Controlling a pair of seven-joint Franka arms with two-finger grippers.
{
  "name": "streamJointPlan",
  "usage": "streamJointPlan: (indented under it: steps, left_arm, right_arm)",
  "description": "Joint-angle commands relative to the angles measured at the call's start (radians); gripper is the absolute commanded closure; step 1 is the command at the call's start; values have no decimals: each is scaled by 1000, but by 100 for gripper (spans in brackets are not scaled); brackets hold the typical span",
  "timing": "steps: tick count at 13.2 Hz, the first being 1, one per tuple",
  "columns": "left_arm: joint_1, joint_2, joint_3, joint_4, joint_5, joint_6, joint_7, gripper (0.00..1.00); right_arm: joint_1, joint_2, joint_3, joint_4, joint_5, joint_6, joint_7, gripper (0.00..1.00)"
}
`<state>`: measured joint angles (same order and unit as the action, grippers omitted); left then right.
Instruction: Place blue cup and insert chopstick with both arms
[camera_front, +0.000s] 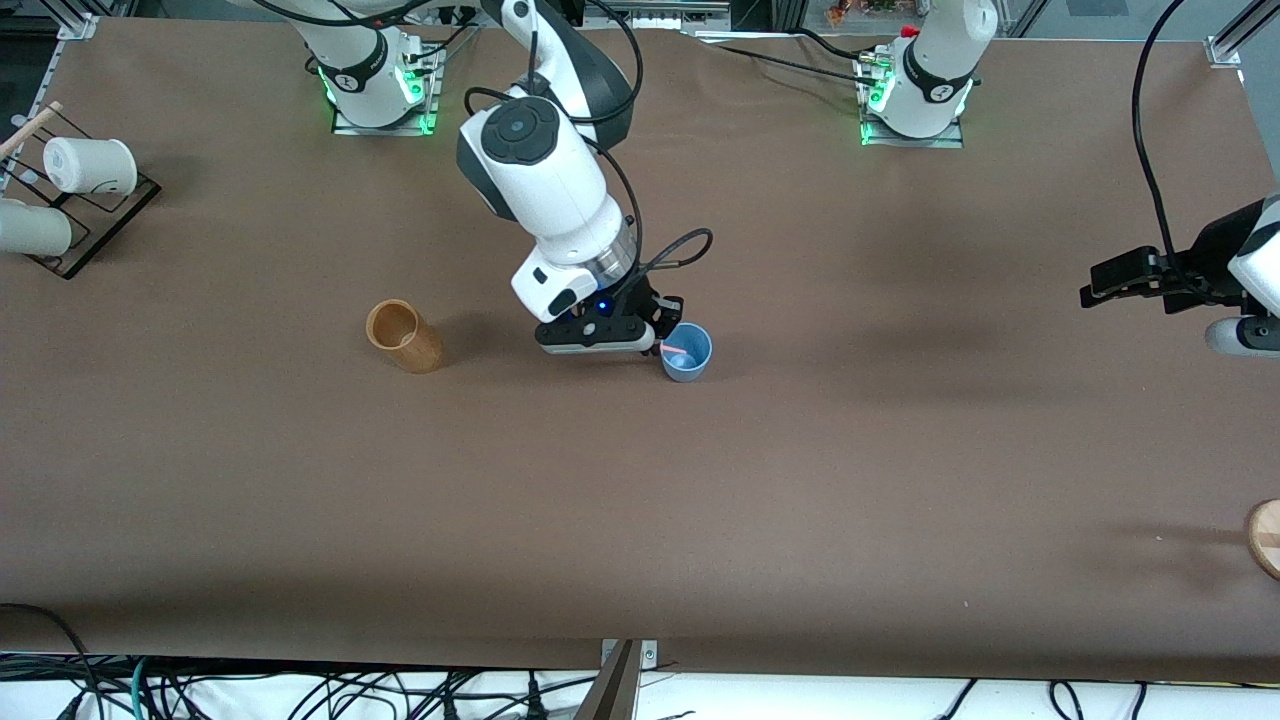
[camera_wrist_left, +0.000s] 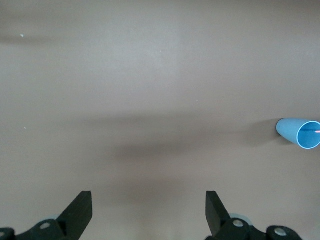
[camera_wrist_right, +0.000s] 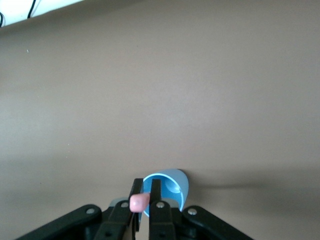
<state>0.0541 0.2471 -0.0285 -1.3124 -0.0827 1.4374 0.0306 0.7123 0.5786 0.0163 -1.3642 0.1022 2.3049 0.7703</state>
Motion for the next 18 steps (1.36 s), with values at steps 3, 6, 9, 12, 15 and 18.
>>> streamJointPlan:
  steps: [3,6,9,12,15,18]
  left_arm:
    - [3,-20,-13,-28,18,6,26,0]
    - [-6,-20,-17,-28,20,6,26,0]
    - [4,-12,-16,-27,18,6,29,0]
    - [10,-11,-13,-27,20,6,31,0]
    - [7,-11,-11,-27,20,6,29,0]
    - [7,-11,-11,-27,20,6,29,0]
  right_arm:
    - [41,38,-12,37,-1,-5,27,100]
    - [39,46,-12,36,-12,-4,26,16]
    - [38,35,-18,39,-27,-28,21,0]
    - [32,6,-54,65,-24,-175,6,0]
    - [29,-41,-125,86,-22,-309,-115,0]
    - [3,-106,-226,80,7,-427,-349,0]
